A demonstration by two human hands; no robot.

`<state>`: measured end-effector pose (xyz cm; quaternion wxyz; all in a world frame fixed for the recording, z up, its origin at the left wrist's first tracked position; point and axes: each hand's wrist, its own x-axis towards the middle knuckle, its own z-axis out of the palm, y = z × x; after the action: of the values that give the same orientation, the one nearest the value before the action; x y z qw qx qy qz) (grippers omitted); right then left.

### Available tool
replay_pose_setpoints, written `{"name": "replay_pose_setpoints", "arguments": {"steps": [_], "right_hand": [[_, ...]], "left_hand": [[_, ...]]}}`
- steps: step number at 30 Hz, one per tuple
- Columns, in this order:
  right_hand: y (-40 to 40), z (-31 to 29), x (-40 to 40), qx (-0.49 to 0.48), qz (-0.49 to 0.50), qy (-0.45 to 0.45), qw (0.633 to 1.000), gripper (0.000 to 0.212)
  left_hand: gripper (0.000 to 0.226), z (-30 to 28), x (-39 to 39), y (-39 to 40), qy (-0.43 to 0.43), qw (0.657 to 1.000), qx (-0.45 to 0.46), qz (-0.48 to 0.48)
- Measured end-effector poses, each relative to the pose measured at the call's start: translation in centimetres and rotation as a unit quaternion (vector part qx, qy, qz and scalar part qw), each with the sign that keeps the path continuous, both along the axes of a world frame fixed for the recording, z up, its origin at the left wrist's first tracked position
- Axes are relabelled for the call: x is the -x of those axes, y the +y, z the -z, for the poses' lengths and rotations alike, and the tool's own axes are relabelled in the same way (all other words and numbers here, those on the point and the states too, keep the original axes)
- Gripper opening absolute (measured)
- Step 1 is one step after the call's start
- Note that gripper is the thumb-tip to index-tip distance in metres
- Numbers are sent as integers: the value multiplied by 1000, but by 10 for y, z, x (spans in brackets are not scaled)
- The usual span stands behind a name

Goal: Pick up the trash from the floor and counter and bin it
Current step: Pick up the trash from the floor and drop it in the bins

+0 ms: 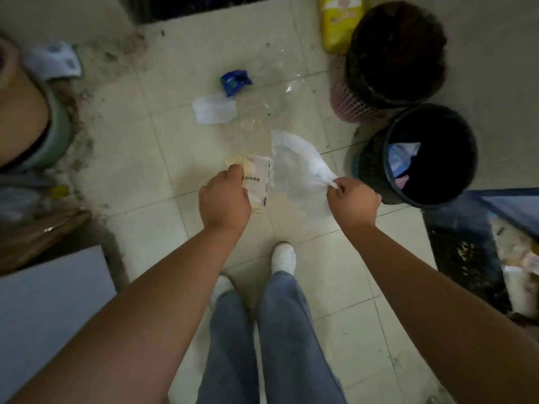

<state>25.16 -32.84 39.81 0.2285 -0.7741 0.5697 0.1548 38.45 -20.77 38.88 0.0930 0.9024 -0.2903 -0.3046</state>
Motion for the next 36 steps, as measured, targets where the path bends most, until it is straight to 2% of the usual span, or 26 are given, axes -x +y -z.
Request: {"name": "replay_pose_setpoints", "arguments": {"steps": [3, 7, 13, 17, 22, 24, 26, 30, 33, 36], "right_hand": [[-50, -23, 51, 5, 115, -39, 993, 27], [-126, -26, 118, -10, 207, -26, 978, 30], [-256, 9, 186, -74, 284, 0, 956, 33], [-315, 42, 213, -151, 271, 52, 949, 31], [-337, 81, 212, -252, 246, 51, 935, 27], [-336, 90, 208, -285, 223, 55, 931, 45], [-331, 99, 201, -306, 221, 53, 925, 50], [-311, 112, 193, -314, 151, 71, 935, 49], [-315, 112, 191, -260, 81, 88, 958, 51], [-306, 96, 156, -211, 19, 59, 975, 55]], "left_hand": [[34, -26, 30, -63, 13, 999, 13, 49], [33, -38, 83, -152, 45, 996, -1, 75], [29, -4, 149, -285, 118, 987, -54, 91], [30, 23, 176, -351, 116, 985, -93, 82], [34, 62, 197, -402, 142, 982, -96, 75], [40, 74, 201, -409, 154, 978, -105, 98], [41, 82, 200, -405, 159, 969, -116, 151], [39, 87, 177, -386, 103, 956, -147, 232], [43, 79, 160, -374, 69, 952, -166, 250], [43, 55, 113, -349, 17, 952, -168, 255]]}}
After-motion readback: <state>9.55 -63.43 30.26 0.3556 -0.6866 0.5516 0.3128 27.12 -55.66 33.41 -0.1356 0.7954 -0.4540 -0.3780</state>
